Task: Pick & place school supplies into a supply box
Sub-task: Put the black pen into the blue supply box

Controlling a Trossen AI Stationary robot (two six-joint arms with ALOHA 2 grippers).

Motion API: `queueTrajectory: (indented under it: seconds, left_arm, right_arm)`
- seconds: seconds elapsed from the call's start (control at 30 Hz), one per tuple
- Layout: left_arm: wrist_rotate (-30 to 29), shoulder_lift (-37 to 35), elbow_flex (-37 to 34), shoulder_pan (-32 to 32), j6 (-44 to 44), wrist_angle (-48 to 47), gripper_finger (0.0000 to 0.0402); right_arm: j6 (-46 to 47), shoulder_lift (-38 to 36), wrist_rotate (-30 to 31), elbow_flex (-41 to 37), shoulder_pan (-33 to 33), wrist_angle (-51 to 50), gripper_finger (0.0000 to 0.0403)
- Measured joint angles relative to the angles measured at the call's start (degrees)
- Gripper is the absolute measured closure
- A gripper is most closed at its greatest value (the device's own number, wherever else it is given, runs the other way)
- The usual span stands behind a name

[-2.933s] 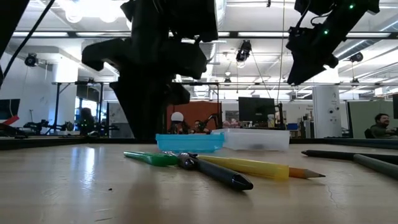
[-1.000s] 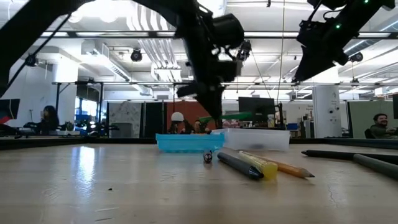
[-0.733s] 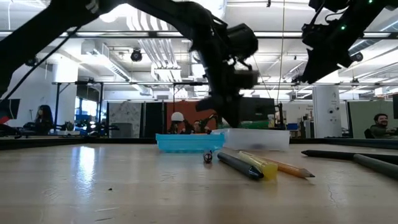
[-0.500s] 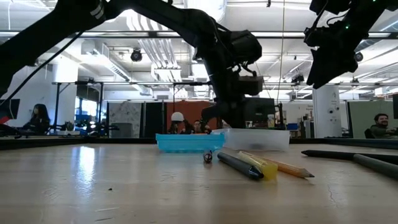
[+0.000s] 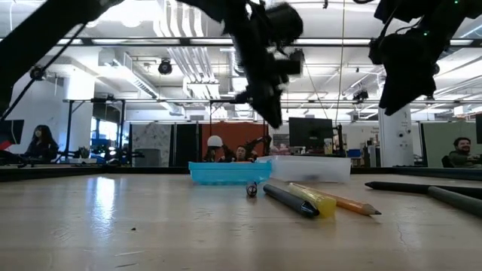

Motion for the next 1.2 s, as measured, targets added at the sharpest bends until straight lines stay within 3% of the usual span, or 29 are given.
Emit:
queueTrajectory:
  seconds: [0.2, 0.4, 0.67, 0.9, 1.2]
  left_arm:
    - [5.1, -7.2, -2.8, -0.7, -16.3, -4.3, 0.0315]
    - [6.1, -16.4, -11.8, -0.9, -16.8, -2.2, 0.0315]
    - [7.4, -30.6, -32.7, -0.7, -17.5, 8.1, 0.0315]
    - [7.5, -40.7, -47.0, -0.7, -19.3, 16.4, 0.0315]
    - [7.1, -45.9, -51.9, -0.7, -20.1, 16.7, 0.0315]
  right_arm:
    - [14.0, 7.9, -3.0, 0.3, 7.6, 0.0, 0.0209]
    - [31.1, 17.5, -1.6, 2.1, 17.6, -0.2, 0.0209]
    - [48.1, 24.9, 0.4, 6.7, 29.3, 0.4, 0.0209]
    - [52.2, 36.4, -0.2, 10.6, 33.4, 1.9, 0.0209]
    - [49.8, 48.4, -2.1, 18.2, 33.8, 2.1, 0.0209]
